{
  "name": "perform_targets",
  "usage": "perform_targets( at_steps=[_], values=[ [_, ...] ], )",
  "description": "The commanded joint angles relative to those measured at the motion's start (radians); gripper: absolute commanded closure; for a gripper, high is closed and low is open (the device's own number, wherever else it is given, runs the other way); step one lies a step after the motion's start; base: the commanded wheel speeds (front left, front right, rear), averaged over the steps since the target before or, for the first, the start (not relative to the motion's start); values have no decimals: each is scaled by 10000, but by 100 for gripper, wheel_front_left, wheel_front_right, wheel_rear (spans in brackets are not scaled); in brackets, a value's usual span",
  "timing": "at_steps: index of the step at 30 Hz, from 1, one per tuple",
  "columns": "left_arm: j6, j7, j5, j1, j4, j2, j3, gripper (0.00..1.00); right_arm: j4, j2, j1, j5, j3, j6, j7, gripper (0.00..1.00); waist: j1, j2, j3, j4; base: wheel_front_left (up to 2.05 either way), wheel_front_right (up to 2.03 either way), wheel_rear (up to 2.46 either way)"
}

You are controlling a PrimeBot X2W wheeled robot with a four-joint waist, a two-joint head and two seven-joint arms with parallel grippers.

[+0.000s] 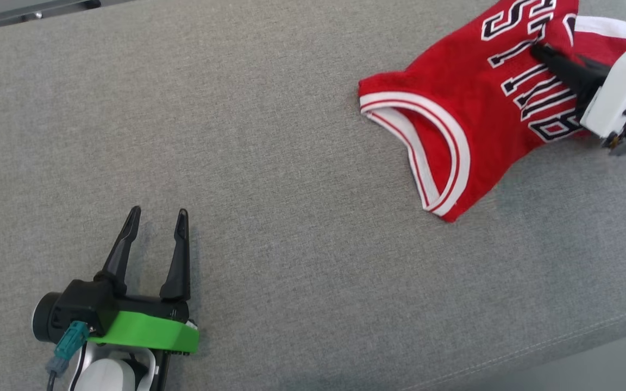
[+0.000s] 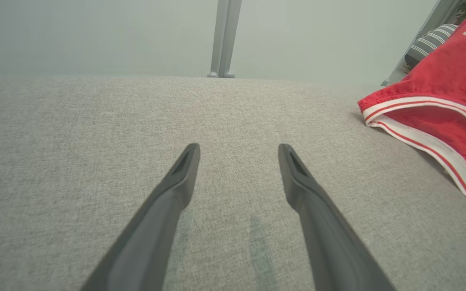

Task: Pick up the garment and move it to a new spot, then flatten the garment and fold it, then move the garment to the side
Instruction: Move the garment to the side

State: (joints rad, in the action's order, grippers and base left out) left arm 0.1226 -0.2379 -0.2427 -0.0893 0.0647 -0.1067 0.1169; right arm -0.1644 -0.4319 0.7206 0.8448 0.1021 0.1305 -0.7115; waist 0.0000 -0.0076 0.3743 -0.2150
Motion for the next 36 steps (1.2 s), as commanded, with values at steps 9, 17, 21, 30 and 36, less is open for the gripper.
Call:
perform_targets(
  at_steps=[9, 17, 21, 30, 36],
  values=[
    [-158, -98, -87, -149, 35, -6, -38, 0, -707, -475, 1339, -752, -1072, 4, -1244, 100, 0, 76, 365, 415, 0, 0, 0],
    [-182, -48, -68, -199, -87, -176, -11, 0, -1109, -1004, 1091, -1580, -2382, 4, -1552, 100, 0, 76, 555, 476, 0, 0, 0],
    [-204, 42, -37, -295, -154, -229, 48, 0, -1543, -1207, 934, -2356, -2724, 4, -1100, 87, 0, 76, 764, 544, 0, 0, 0],
    [-264, 53, -81, -332, -66, -240, 170, 0, -2963, -1431, 493, -4823, -2800, 3, 870, 0, 0, 76, 920, 653, 0, 0, 0],
    [-361, -16, -162, -124, -95, -289, 59, 0, -2887, -1561, 297, -5427, -2253, 3, 2569, 0, 0, 76, 538, 593, 0, 0, 0]
  ],
)
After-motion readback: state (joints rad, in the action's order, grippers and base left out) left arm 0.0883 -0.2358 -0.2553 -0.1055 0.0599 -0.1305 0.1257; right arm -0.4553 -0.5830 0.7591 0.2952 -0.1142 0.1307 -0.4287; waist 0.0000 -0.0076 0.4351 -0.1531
